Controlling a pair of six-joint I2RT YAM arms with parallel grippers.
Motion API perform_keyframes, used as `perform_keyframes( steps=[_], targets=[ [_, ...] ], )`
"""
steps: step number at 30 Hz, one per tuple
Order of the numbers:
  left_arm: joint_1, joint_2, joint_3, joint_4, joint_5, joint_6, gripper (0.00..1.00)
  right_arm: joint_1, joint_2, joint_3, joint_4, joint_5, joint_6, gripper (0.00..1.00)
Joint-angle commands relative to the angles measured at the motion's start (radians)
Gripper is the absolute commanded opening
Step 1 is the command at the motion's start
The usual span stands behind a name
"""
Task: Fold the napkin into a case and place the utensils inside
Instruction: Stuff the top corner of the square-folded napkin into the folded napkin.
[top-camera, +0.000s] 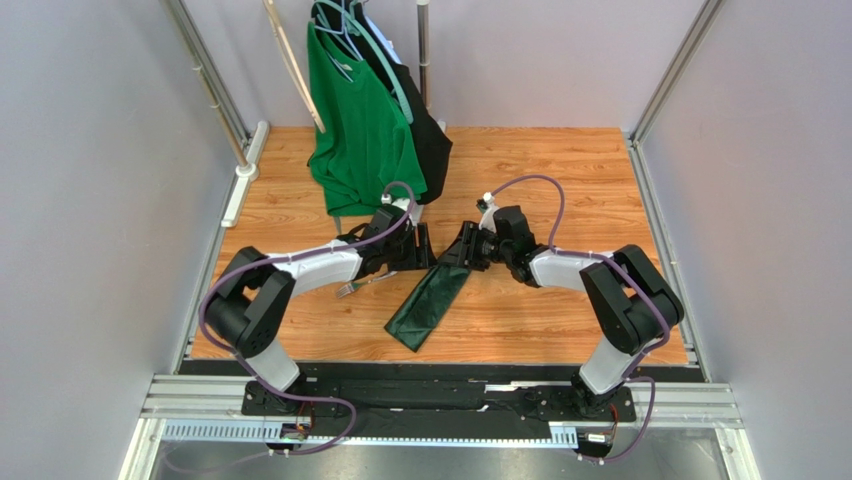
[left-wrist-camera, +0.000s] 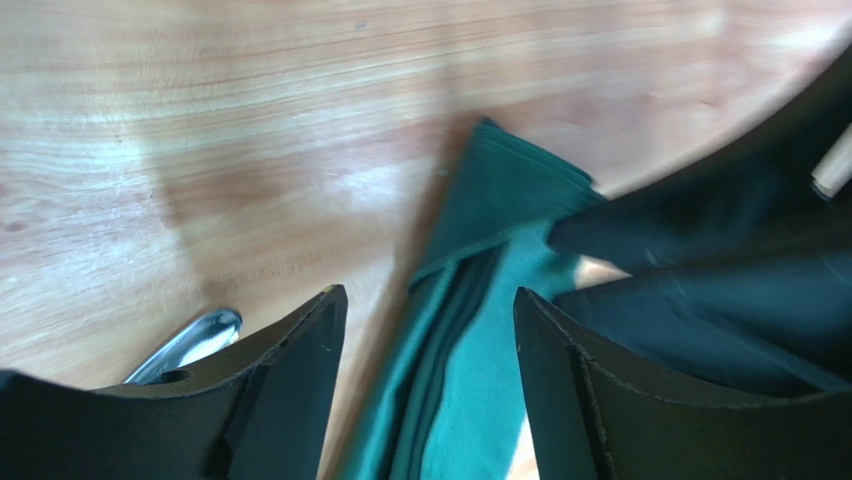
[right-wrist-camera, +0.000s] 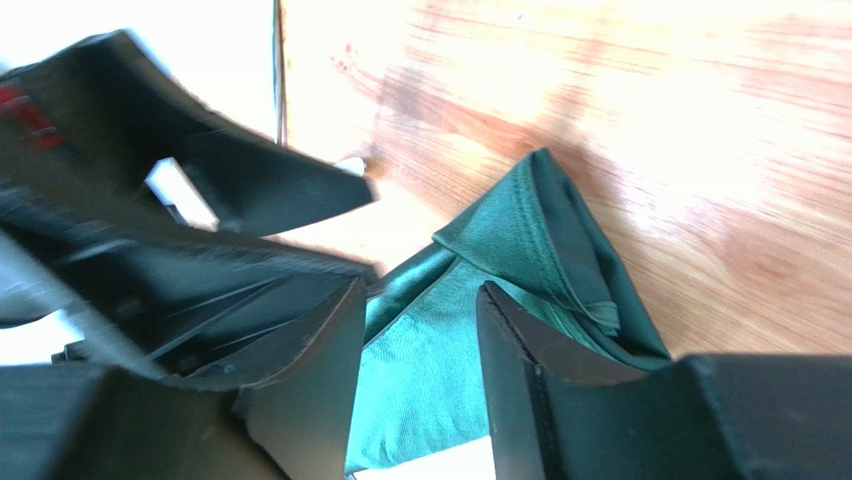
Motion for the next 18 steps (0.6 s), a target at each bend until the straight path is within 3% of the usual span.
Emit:
perform_keyframes(
  steps=[1, 3, 7, 11, 18],
  targets=[
    [-0.003, -0.118, -0.036, -0.018, 0.039, 0.094, 0.72, -0.026, -0.056, -0.009, -0.048, 0.025, 0.008, 0.44],
    [-0.003, -0.132, -0.039, -0.047, 0.049, 0.128, 0.72, -0.032, -0.071, -0.021, -0.056, 0.029, 0.015, 0.43],
    [-0.005, -0.114, -0.061, -0.004, 0.179, 0.178, 0.74, -0.032, -0.084, -0.021, -0.094, 0.031, 0.008, 0.19],
    [-0.014, -0.014, -0.041, -0.022, 0.197, 0.198, 0.79, -0.029, -0.068, -0.033, -0.079, 0.034, 0.028, 0.0],
    [-0.043, 0.054, -0.007, -0.065, 0.116, 0.235, 0.77, -0.002, -0.002, -0.033, -0.044, 0.062, 0.054, 0.0]
  ],
)
